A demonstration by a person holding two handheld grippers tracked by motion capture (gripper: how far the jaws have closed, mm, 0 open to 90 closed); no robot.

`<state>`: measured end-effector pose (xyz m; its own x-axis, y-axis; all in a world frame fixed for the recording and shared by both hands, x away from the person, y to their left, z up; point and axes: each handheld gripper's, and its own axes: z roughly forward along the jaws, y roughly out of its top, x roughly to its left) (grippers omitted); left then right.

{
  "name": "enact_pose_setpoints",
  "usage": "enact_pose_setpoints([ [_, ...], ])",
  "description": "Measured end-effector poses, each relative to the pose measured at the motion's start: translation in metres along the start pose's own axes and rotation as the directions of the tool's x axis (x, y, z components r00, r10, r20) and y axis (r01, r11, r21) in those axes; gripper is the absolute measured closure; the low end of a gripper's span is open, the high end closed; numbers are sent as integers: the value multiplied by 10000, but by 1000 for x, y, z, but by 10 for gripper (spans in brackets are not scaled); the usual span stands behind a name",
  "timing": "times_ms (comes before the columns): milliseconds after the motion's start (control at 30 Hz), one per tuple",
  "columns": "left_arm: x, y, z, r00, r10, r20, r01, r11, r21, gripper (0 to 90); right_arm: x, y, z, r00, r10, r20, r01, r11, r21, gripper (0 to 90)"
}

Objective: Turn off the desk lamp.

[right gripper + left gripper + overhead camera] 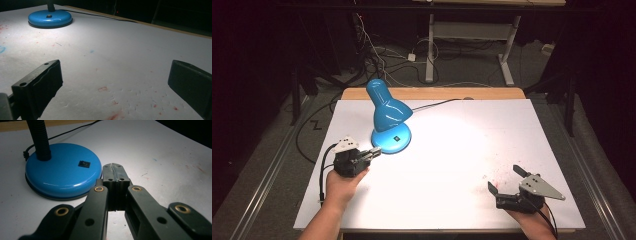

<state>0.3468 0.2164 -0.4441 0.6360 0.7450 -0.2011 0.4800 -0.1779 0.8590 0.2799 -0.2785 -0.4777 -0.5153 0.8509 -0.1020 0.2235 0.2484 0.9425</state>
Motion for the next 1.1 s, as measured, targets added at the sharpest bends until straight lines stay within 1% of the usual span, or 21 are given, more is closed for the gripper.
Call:
enact_pose_setpoints([
  [167,9,5,10,10000,-1,-96,3,9998,208,880,0,0,-1,10000,-2,10,2,10000,-29,1],
  [300,15,8,17,9997,-214,-66,215,9996,170,880,-1,0,-1,10000,34,32,-34,10000,-44,1],
  [367,17,10,21,9997,-223,-108,225,9996,186,880,-1,0,-1,10000,44,39,-43,10000,-56,1],
  [500,24,9,29,9991,-388,-144,390,9992,126,880,-1,0,-2,10000,61,61,-60,9999,-124,1],
  [600,28,8,33,9989,-437,-157,438,9990,56,880,-3,0,-2,9999,102,87,-101,9998,-144,1],
  [900,36,14,44,9979,-629,-177,631,9979,115,880,-2,0,-2,9999,152,52,-152,9998,-163,2],
  [1000,40,15,48,9965,-811,-216,814,9966,115,880,-1,1,-2,9999,116,-4,-116,9998,-153,1],
  [1100,43,16,52,9959,-877,-219,881,9959,193,880,0,1,-2,9999,120,-16,-121,9998,-140,2],
])
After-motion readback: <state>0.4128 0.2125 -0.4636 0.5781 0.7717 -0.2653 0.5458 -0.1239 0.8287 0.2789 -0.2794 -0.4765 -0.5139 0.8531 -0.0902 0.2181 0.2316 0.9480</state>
